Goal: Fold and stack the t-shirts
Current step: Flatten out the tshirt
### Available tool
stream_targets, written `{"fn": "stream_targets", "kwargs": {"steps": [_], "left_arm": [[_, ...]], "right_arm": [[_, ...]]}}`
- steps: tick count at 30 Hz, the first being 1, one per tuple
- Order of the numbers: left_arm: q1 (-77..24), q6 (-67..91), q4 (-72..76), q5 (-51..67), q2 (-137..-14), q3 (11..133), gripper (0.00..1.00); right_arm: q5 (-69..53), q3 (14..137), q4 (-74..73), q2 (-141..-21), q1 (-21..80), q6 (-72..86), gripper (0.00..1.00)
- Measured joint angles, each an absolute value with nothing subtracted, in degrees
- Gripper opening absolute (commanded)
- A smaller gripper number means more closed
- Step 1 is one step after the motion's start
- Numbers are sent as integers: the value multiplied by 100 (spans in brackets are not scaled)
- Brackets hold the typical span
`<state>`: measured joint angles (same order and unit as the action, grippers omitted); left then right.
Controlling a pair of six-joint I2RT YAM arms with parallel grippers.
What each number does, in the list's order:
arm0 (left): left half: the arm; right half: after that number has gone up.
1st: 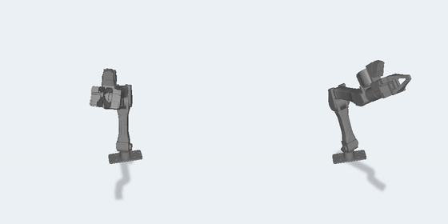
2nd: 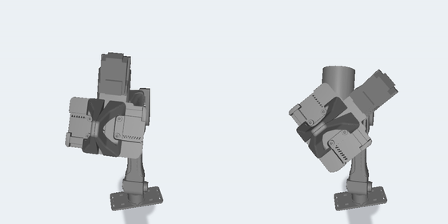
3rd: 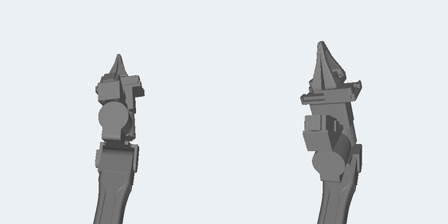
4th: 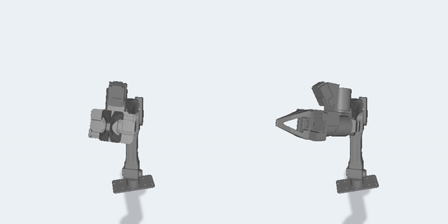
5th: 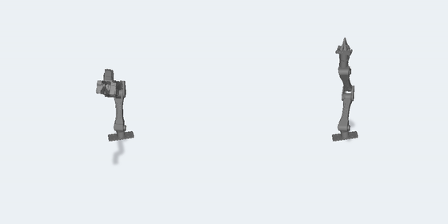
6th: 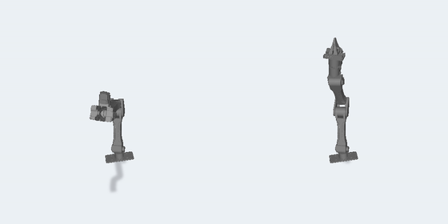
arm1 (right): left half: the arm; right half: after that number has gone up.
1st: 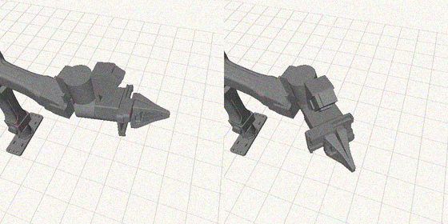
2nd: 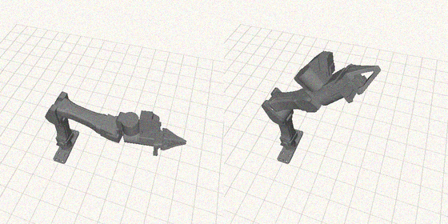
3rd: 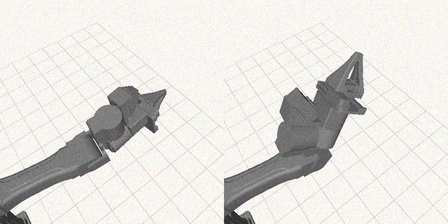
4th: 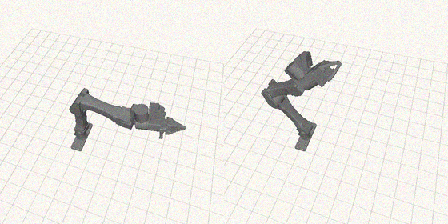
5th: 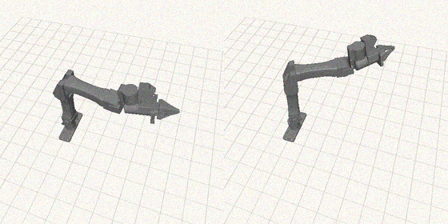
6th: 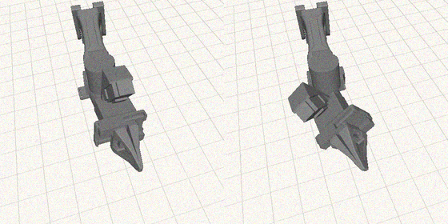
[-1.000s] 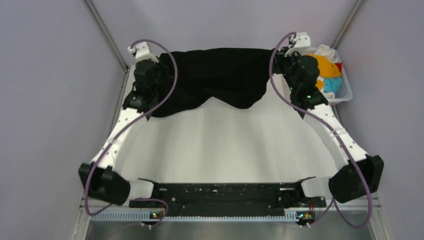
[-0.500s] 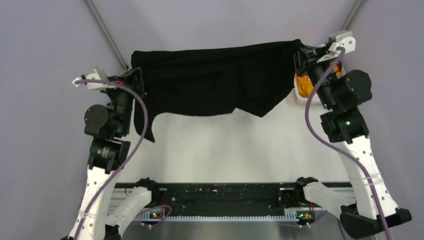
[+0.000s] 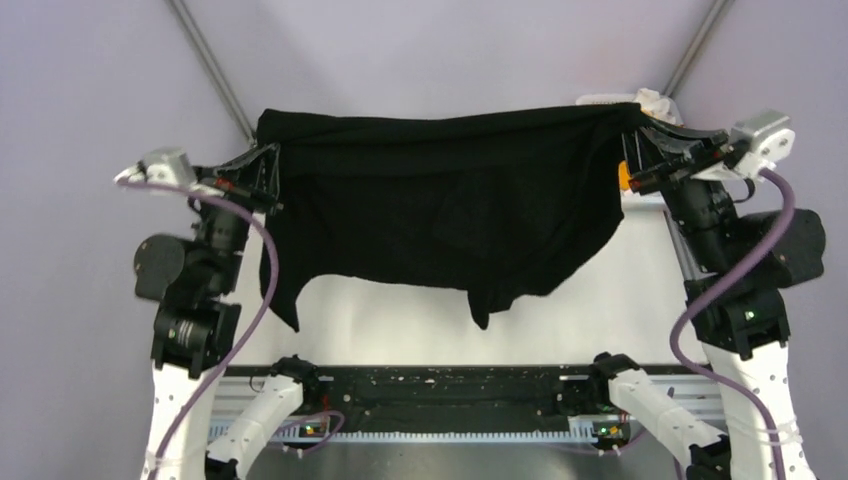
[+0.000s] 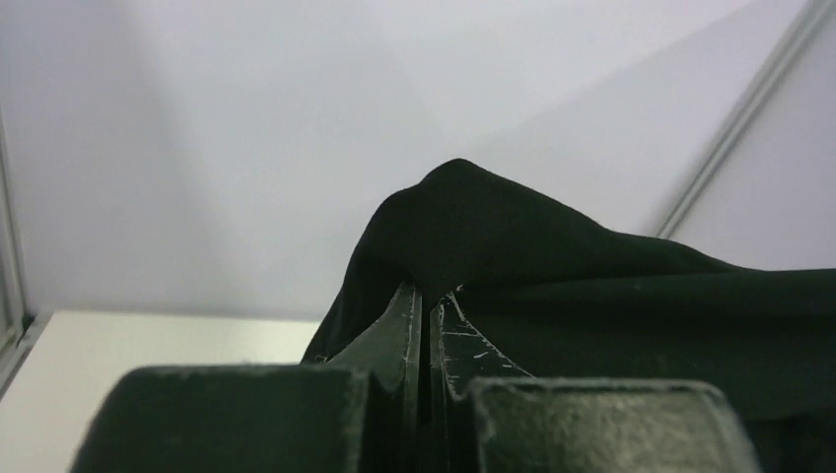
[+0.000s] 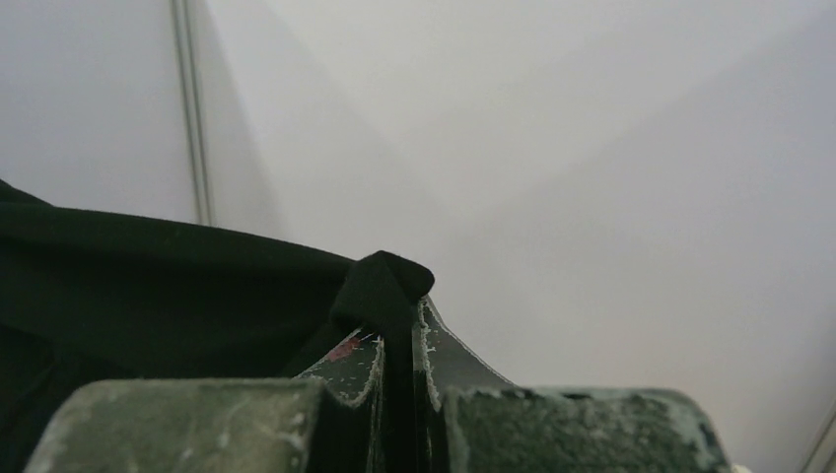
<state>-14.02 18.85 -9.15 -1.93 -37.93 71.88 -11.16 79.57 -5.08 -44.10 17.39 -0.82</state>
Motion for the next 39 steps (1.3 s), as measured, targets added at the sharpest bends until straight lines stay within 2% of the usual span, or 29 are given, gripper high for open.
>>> {"fn": "stream_targets", "kwargs": {"steps": [7, 8, 11, 12, 13, 14, 16, 17, 20, 22, 23, 24, 32, 39], "left_arm": [[-1396, 2215, -1385, -803, -5743, 7465, 1], [-1389, 2235, -1452, -932, -6235, 7548, 6], [-1306, 2198, -1479, -1201, -7856, 7959, 14], [-1256, 2169, -1452, -1219, -8427, 8108, 22], [-1190, 2152, -1487, -1199, -9021, 8322, 38], [-1120, 2130, -1527, -1144, -9625, 8571, 57], [-954, 2147, -1782, -1002, -10923, 9343, 94], [-891, 2075, -1870, -939, -11380, 9644, 98], [-718, 2067, -2379, -773, -12571, 10641, 99], [-648, 2038, -2556, -707, -12739, 10770, 99], [-639, 2027, -2622, -690, -12735, 10770, 99], [-635, 2001, -2637, -685, -12672, 10763, 99], [-707, 2121, -2545, -930, -11194, 9865, 99], [-491, 3020, -2661, -1723, -9002, 7461, 99]], "right_arm": [[113, 7535, -220, -5559, 1739, -75, 0], [379, 7450, -145, -5892, 1739, -73, 0], [1068, 7308, 113, -7043, 1715, -71, 0], [1229, 7310, 193, -7531, 1695, -67, 0], [1332, 7325, 270, -8020, 1664, -36, 0], [1400, 7365, 314, -8508, 1629, -3, 7], [1551, 7594, 329, -9616, 1549, 64, 40], [1629, 7723, 325, -10086, 1514, 99, 52], [1933, 8200, 134, -11168, 1448, 172, 69], [2132, 8425, -38, -11546, 1444, 202, 81], [2196, 8444, -78, -11572, 1437, 220, 93], [2290, 8444, -91, -11568, 1433, 228, 98], [2453, 8145, 69, -10665, 1433, 399, 99], [2064, 6781, 246, -8934, 1435, 762, 99]]}}
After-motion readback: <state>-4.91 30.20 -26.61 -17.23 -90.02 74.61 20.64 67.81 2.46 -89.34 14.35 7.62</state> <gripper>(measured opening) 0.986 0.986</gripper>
